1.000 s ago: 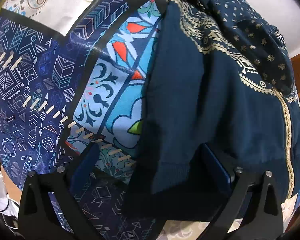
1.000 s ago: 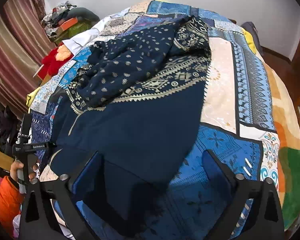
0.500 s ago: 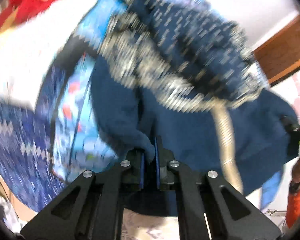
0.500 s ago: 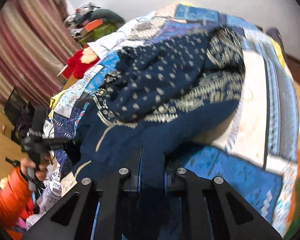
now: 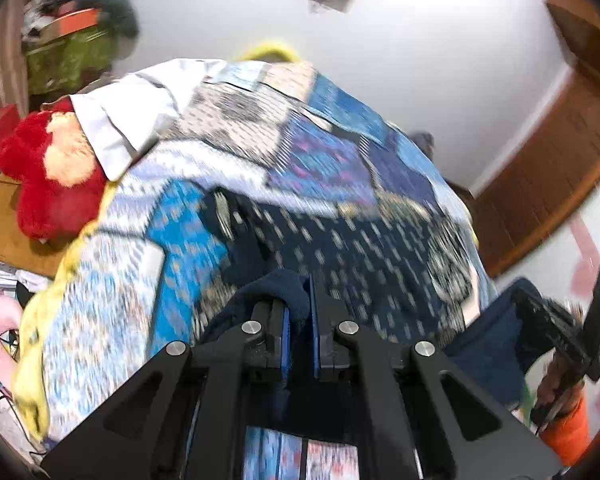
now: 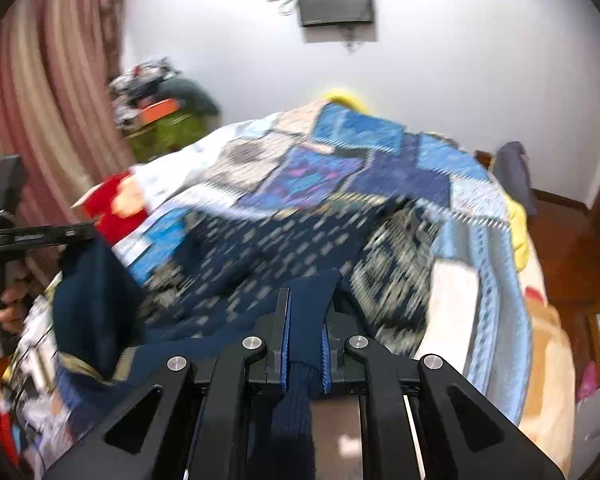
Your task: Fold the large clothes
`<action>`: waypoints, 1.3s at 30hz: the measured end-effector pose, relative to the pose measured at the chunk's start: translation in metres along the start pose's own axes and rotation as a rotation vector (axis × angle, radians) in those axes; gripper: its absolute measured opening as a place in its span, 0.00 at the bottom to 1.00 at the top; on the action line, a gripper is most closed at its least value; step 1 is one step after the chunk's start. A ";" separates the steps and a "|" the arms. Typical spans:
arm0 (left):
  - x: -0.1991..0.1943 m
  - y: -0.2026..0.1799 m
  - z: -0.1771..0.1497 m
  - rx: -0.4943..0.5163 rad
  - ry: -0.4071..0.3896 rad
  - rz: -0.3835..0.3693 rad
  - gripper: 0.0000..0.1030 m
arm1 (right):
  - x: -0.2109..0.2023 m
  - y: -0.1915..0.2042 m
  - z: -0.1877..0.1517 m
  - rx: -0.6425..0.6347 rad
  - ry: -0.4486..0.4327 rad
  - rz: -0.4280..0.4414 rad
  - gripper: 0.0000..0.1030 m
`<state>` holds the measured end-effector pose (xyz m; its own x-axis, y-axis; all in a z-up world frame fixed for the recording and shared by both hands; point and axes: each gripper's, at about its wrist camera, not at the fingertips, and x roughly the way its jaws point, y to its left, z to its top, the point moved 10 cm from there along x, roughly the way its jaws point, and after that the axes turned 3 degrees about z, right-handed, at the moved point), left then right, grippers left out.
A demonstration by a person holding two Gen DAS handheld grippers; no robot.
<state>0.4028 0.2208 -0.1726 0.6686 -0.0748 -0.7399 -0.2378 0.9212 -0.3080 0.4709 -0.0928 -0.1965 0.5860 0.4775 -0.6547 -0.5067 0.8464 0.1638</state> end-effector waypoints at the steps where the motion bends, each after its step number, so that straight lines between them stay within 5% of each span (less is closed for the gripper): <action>1: 0.012 0.010 0.013 -0.025 -0.009 0.032 0.07 | 0.014 -0.013 0.014 0.018 -0.005 -0.023 0.09; 6: 0.081 0.061 0.036 -0.056 0.010 0.268 0.07 | 0.085 -0.071 0.044 0.076 0.049 -0.142 0.09; 10: 0.146 0.089 0.013 -0.112 0.128 0.302 0.08 | 0.153 -0.112 0.018 0.090 0.182 -0.220 0.09; 12: 0.170 0.096 0.000 -0.098 0.166 0.317 0.08 | 0.171 -0.124 0.001 0.109 0.205 -0.191 0.09; 20: 0.189 0.096 -0.014 0.063 0.199 0.386 0.12 | 0.148 -0.131 -0.003 0.067 0.199 -0.078 0.10; 22: 0.183 0.098 -0.015 0.096 0.211 0.426 0.12 | 0.131 -0.142 -0.003 0.039 0.190 -0.139 0.10; 24: 0.169 0.097 -0.012 0.117 0.193 0.443 0.13 | 0.111 -0.170 -0.004 0.006 0.187 -0.344 0.10; 26: 0.146 0.090 -0.007 0.120 0.146 0.414 0.25 | 0.092 -0.188 -0.008 -0.001 0.192 -0.411 0.10; 27: 0.134 0.088 -0.005 0.125 0.124 0.417 0.47 | 0.080 -0.189 -0.011 0.022 0.181 -0.368 0.10; 28: 0.118 0.088 0.000 0.141 0.085 0.450 0.80 | 0.072 -0.187 -0.013 0.042 0.172 -0.328 0.10; 29: 0.108 0.087 0.004 0.153 0.048 0.474 0.93 | 0.064 -0.183 -0.015 0.058 0.163 -0.289 0.10; 32: 0.071 0.082 0.015 0.188 -0.045 0.512 0.93 | 0.046 -0.163 -0.018 0.065 0.146 -0.205 0.10; 39: 0.078 0.049 -0.019 0.177 0.034 0.404 0.93 | 0.046 -0.081 -0.024 0.013 0.127 -0.032 0.10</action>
<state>0.4300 0.2530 -0.2564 0.5224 0.2950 -0.8000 -0.3491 0.9300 0.1149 0.5237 -0.1449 -0.2573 0.5171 0.4169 -0.7475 -0.4800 0.8643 0.1500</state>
